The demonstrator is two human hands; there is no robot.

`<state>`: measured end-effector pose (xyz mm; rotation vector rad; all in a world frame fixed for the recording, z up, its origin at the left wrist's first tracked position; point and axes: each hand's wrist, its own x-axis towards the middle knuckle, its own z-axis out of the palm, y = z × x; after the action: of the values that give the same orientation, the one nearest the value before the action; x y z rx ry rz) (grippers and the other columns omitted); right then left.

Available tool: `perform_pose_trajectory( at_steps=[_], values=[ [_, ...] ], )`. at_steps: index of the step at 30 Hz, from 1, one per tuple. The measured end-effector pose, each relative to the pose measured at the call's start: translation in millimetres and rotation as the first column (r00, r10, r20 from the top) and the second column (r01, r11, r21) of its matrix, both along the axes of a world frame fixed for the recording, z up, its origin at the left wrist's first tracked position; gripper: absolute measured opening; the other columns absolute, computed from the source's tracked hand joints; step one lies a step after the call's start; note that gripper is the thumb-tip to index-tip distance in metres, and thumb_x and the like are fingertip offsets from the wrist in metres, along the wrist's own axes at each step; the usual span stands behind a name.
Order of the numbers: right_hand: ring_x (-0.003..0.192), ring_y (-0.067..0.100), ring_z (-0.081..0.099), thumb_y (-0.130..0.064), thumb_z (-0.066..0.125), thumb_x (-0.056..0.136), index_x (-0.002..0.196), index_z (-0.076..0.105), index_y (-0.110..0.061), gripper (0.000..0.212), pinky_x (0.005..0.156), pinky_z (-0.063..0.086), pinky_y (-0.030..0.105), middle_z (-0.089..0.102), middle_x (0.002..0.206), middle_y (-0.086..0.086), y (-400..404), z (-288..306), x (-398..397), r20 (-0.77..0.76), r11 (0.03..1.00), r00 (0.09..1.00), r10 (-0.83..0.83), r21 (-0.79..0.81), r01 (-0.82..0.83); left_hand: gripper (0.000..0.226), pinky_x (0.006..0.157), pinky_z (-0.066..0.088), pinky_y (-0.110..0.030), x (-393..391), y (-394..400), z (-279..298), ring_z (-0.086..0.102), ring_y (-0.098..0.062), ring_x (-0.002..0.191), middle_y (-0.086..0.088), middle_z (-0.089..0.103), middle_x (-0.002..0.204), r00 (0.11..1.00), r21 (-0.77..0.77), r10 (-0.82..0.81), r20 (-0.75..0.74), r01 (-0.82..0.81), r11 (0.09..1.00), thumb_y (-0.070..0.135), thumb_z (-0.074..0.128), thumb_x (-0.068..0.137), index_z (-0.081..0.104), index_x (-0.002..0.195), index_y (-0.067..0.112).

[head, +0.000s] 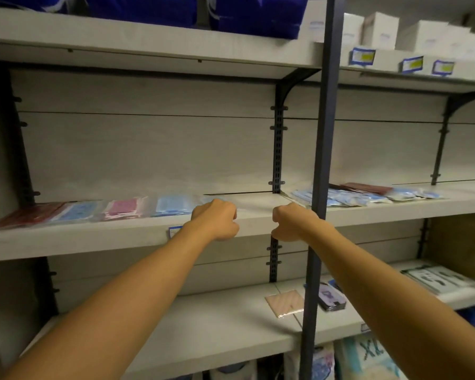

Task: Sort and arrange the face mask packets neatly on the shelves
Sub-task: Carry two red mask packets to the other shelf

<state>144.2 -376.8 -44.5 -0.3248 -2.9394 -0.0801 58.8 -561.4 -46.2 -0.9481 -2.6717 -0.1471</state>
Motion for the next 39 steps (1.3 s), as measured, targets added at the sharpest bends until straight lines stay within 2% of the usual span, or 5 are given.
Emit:
perform_pose_trajectory(
  at_steps=[11, 16, 20, 31, 39],
  values=[
    [0.087, 0.022, 0.062, -0.027, 0.065, 0.092, 0.117, 0.063, -0.012, 0.028, 0.083, 0.058, 0.035, 0.061, 0.094, 0.005, 91.3, 9.8, 34.4, -0.035, 1.000, 0.999, -0.011, 0.019, 0.012, 0.037, 0.081, 0.056, -0.039, 44.4, 99.9, 7.9, 0.061, -0.022, 0.095, -0.001, 0.062, 0.113, 0.993, 0.025, -0.118, 0.009, 0.118, 0.993, 0.027, 0.054, 0.092, 0.061, 0.128, 0.025],
    [0.103, 0.028, 0.062, -0.026, 0.063, 0.094, 0.127, 0.059, -0.012, 0.036, 0.092, 0.056, 0.039, 0.065, 0.120, 0.010, 157.7, 21.4, 52.6, -0.060, 0.999, 0.998, -0.031, 0.021, 0.033, 0.028, 0.078, 0.058, -0.039, 72.3, 169.1, 15.5, 0.062, -0.017, 0.088, 0.002, 0.065, 0.103, 0.983, 0.089, -0.184, -0.005, 0.184, 0.979, 0.027, 0.056, 0.093, 0.063, 0.120, 0.025],
    [0.099, 0.028, 0.063, -0.022, 0.061, 0.093, 0.123, 0.059, -0.012, 0.032, 0.083, 0.056, 0.033, 0.066, 0.117, 0.011, 201.0, 21.1, 63.7, -0.059, 0.999, 0.998, -0.036, 0.016, 0.037, 0.021, 0.068, 0.055, -0.032, 89.5, 218.4, 20.1, 0.062, -0.017, 0.083, 0.000, 0.065, 0.098, 0.981, 0.090, -0.189, -0.034, 0.191, 0.977, 0.026, 0.056, 0.094, 0.063, 0.114, 0.025],
    [0.104, 0.030, 0.061, -0.021, 0.060, 0.089, 0.125, 0.058, -0.014, 0.037, 0.084, 0.055, 0.039, 0.062, 0.120, 0.010, 297.3, 8.1, 71.3, -0.058, 0.998, 0.996, -0.061, 0.014, 0.062, 0.019, 0.077, 0.057, -0.039, 79.4, 308.0, 10.0, 0.062, -0.024, 0.088, -0.004, 0.064, 0.103, 0.992, 0.034, -0.123, -0.022, 0.123, 0.992, 0.025, 0.053, 0.088, 0.063, 0.104, 0.020],
    [0.096, 0.029, 0.063, -0.024, 0.062, 0.088, 0.122, 0.059, -0.015, 0.036, 0.084, 0.058, 0.041, 0.066, 0.114, 0.008, 352.2, 8.9, 39.1, -0.088, 0.996, 0.993, -0.076, 0.039, 0.080, 0.034, 0.075, 0.053, -0.035, 37.1, 367.6, 9.3, 0.062, -0.024, 0.096, -0.001, 0.061, 0.119, 0.991, 0.038, -0.128, -0.048, 0.130, 0.991, 0.025, 0.055, 0.092, 0.060, 0.126, 0.027]
  ],
)
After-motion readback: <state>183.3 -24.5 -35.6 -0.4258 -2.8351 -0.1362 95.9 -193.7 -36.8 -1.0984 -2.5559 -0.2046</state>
